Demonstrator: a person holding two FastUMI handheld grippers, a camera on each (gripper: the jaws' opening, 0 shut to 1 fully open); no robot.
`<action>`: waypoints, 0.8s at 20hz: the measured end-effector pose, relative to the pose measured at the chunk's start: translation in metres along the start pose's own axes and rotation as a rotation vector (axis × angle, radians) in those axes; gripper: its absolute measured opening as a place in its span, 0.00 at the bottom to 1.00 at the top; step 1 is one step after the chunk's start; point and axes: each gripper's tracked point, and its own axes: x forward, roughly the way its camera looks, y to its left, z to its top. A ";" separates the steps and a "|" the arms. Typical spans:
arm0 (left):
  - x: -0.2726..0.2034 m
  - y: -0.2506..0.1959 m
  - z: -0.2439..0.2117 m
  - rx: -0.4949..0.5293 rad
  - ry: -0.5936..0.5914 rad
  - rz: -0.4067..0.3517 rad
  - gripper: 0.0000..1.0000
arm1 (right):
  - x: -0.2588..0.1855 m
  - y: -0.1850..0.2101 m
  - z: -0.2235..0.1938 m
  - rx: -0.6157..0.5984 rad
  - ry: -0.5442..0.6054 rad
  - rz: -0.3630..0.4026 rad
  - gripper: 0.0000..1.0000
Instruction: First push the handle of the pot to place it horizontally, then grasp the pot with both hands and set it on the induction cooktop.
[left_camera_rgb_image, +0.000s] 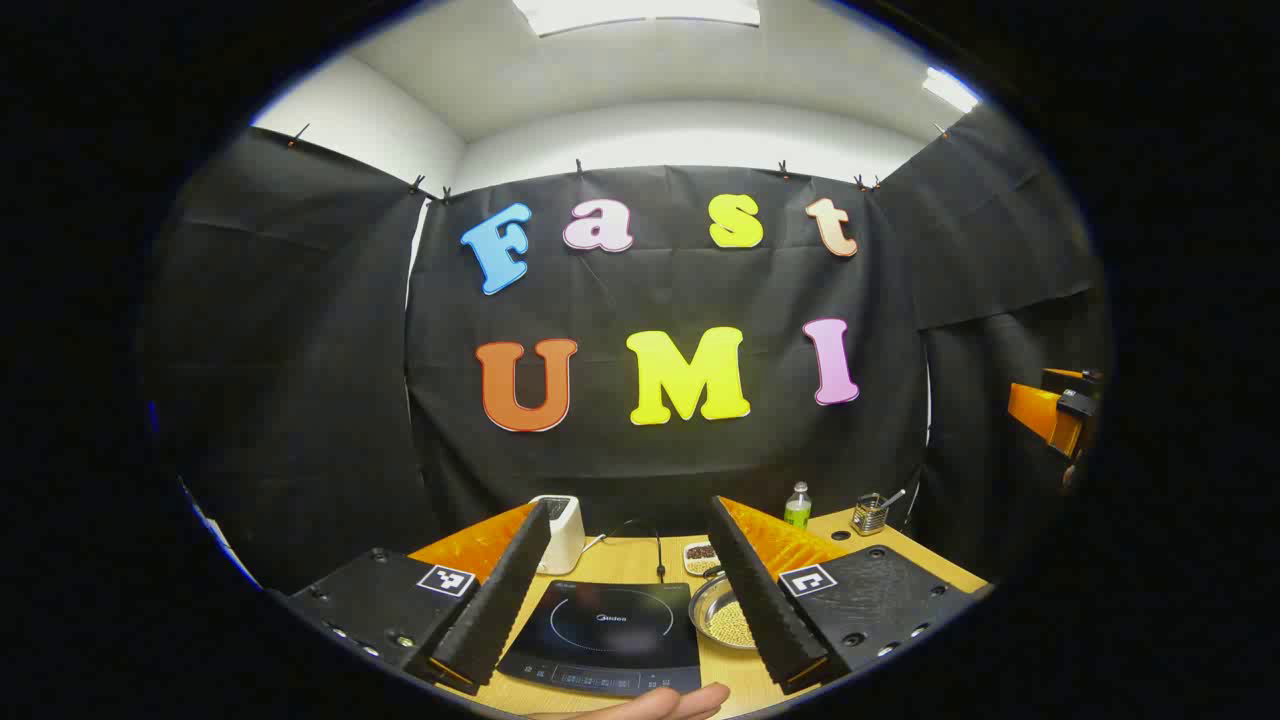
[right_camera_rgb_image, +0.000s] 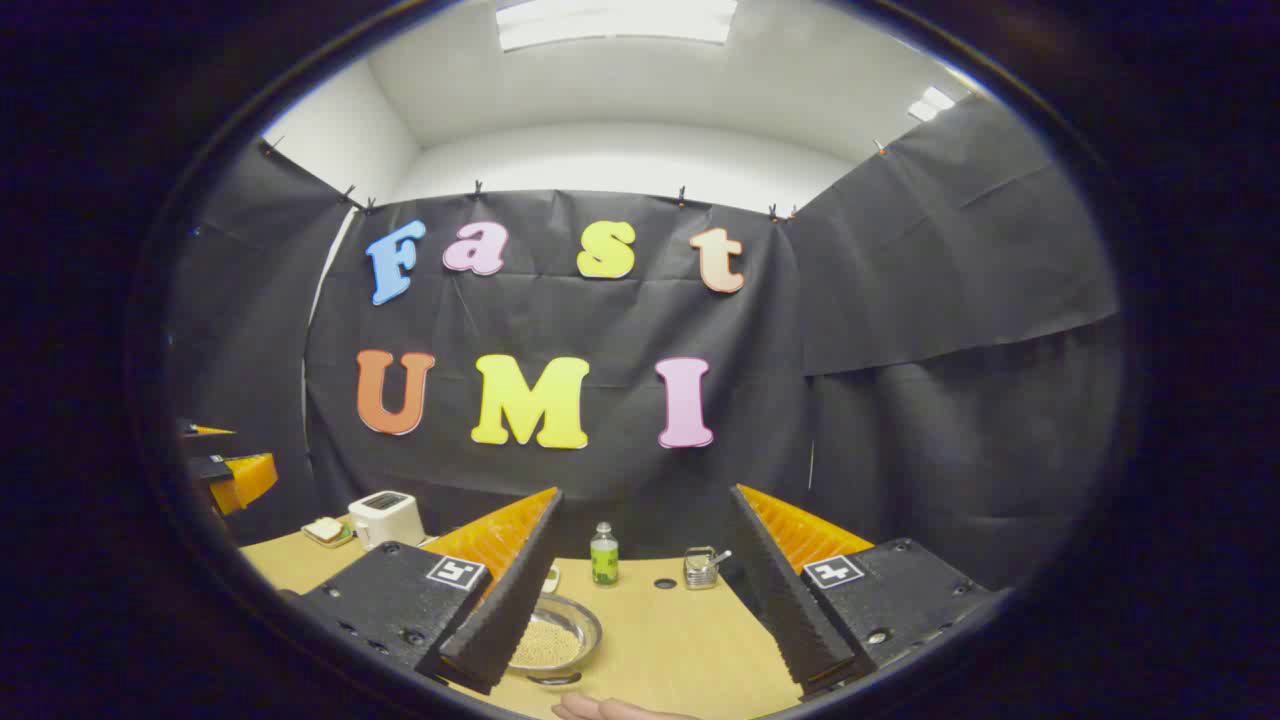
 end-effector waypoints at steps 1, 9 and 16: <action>0.000 0.001 0.001 -0.002 0.001 -0.002 0.84 | 0.001 0.001 -0.001 -0.002 0.010 0.008 0.98; -0.001 0.011 0.000 0.002 0.000 0.010 0.94 | 0.006 0.000 -0.004 -0.019 0.037 0.002 0.98; -0.003 0.016 -0.007 -0.007 0.002 0.011 0.94 | 0.011 0.009 -0.015 -0.026 0.061 0.019 0.98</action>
